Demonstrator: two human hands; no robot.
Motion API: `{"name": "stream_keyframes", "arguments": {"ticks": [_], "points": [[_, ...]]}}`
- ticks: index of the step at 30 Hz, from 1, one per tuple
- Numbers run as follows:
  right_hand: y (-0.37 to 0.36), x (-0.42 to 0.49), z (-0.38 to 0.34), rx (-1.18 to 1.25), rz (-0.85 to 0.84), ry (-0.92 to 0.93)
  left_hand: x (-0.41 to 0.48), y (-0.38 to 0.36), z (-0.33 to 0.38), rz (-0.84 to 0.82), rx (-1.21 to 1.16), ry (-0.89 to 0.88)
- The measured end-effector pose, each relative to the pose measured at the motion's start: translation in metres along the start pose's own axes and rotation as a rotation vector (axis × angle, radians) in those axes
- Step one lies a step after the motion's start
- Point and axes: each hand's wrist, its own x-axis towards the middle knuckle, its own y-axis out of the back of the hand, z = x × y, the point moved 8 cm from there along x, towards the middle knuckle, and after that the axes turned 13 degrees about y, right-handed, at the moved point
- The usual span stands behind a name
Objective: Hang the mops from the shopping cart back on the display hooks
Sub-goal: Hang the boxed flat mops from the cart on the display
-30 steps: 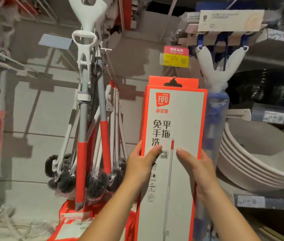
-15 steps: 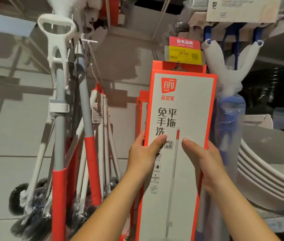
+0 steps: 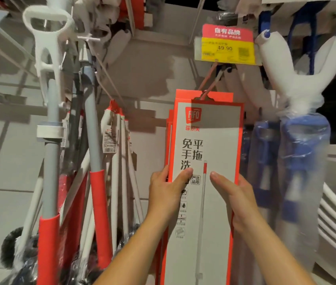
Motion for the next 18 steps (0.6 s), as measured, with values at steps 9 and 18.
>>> {"name": "stream_keyframes", "arguments": {"ticks": [9, 18], "points": [[0.0, 0.04, 0.051, 0.03, -0.028, -0.008, 0.037, 0.007, -0.021, 0.197, 0.134, -0.019], [0.006, 0.035, 0.082, -0.013, -0.067, 0.04, 0.035, 0.008, -0.038, 0.243, 0.168, -0.017]]}}
